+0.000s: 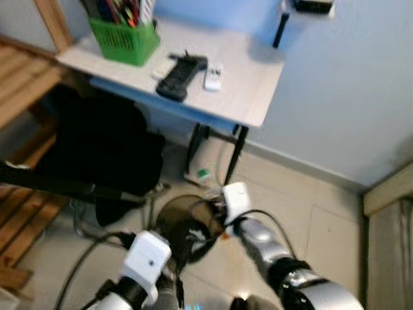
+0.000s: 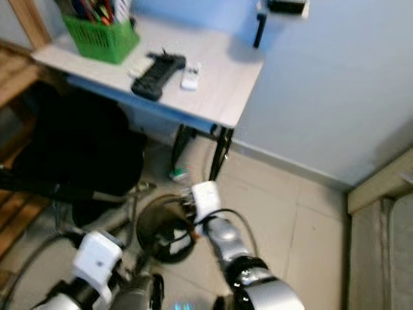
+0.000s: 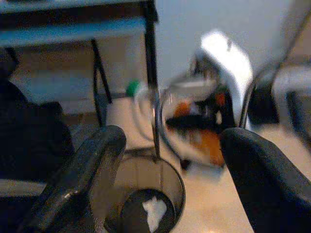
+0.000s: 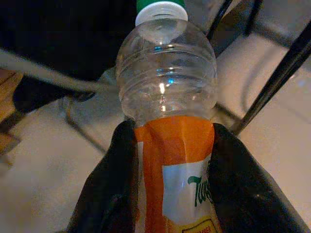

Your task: Clean up the room

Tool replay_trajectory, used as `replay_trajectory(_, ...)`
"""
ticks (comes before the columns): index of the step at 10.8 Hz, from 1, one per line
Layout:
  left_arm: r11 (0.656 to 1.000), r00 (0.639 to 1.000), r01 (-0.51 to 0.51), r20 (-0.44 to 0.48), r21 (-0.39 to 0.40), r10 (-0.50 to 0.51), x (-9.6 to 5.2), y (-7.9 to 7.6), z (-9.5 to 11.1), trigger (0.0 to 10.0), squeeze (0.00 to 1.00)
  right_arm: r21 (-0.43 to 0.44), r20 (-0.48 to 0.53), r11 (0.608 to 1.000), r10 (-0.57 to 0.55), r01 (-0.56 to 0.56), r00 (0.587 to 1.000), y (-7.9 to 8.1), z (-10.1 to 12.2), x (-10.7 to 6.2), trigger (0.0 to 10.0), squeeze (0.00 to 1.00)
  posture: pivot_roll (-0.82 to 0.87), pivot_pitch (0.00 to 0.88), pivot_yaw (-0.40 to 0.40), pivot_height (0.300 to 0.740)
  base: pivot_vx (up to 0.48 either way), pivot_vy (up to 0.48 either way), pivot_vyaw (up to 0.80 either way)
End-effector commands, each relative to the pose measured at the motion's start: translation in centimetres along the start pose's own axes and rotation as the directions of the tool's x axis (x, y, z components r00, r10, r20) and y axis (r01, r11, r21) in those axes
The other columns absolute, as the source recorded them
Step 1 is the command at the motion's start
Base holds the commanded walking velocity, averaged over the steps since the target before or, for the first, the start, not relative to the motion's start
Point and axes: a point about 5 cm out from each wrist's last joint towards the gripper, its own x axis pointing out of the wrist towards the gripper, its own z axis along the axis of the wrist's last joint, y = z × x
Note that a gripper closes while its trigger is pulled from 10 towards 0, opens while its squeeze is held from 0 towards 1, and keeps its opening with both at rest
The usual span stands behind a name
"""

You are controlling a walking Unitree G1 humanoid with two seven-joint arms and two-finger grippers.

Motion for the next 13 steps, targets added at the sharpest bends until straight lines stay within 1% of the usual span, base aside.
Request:
replay_trajectory(1,1.0,1.0,-0.006,-0.031,0.003,0.006,-0.7,-0.3,-0.2,10.0,0.0,0.014,-0.031,1.0,-0.012,0.012,0.999,-0.3,-0.4,-0.1,10.0,0.0,0.39,0.274,-0.047,0.736,0.0,0.0,0.0)
replay_trajectory(3,1.0,0.999,-0.026,-0.043,-0.01,0.025,-2.3,-0.7,0.5,10.0,0.0,0.065,-0.058,0.996,-0.054,0.058,0.997,-0.7,-0.1,0.1,10.0,0.0,0.42,0.324,-0.032,0.736,0.0,0.0,0.0)
replay_trajectory(4,1.0,0.998,-0.02,-0.058,-0.012,0.019,-3.4,-1.3,1.3,10.0,0.0,0.102,-0.07,0.992,-0.062,0.069,0.996,-0.7,-0.2,0.1,10.0,0.0,0.44,0.369,-0.02,0.736,0.0,0.0,0.0)
replay_trajectory(5,1.0,0.998,-0.024,-0.064,-0.018,0.023,-3.8,-1.5,1.5,10.0,0.0,0.108,-0.077,0.992,-0.062,0.07,0.995,-0.6,-0.3,0.1,10.0,0.0,0.45,0.388,-0.017,0.736,0.0,0.0,0.0)
replay_trajectory(6,0.999,0.997,-0.034,-0.073,-0.024,0.033,-4.5,-1.8,1.9,10.0,0.0,0.113,-0.09,0.991,-0.057,0.067,0.994,-0.4,-0.7,0.1,10.0,0.0,0.46,0.411,-0.014,0.736,0.0,0.0,0.0)
replay_trajectory(7,0.998,0.995,-0.045,-0.085,-0.036,0.041,-5.2,-2.5,2.3,10.0,0.0,0.122,-0.113,0.991,-0.048,0.062,0.992,0.2,-1.2,0.0,10.0,0.0,0.46,0.442,-0.009,0.736,0.0,0.0,0.0)
replay_trajectory(9,0.997,0.995,-0.07,-0.072,-0.041,0.067,-5.3,-2.9,3.5,10.0,0.0,0.112,-0.124,0.992,-0.04,0.054,0.991,0.7,-1.5,0.1,10.0,0.0,0.45,0.471,-0.009,0.736,0.0,0.0,0.0)
replay_trajectory(10,0.998,0.998,-0.047,-0.051,-0.041,0.045,-5.1,-3.4,4.1,10.0,0.0,0.103,-0.128,0.993,-0.051,0.064,0.99,0.6,-1.5,0.1,10.0,0.0,0.44,0.487,-0.009,0.736,0.0,0.0,0.0)
replay_trajectory(12,0.998,0.996,-0.052,-0.069,-0.046,0.048,-5.0,-3.5,3.7,10.0,0.0,0.139,-0.111,0.986,-0.081,0.097,0.99,0.3,-1.0,0.2,10.0,0.0,0.43,0.491,-0.012,0.736,0.0,0.0,0.0)
replay_trajectory(13,0.997,0.995,-0.064,-0.082,-0.047,0.06,-4.8,-3.5,3.5,10.0,0.0,0.121,-0.087,0.988,-0.084,0.094,0.993,0.1,-0.6,0.3,10.0,0.0,0.41,0.474,-0.02,0.736,0.0,0.0,0.0)
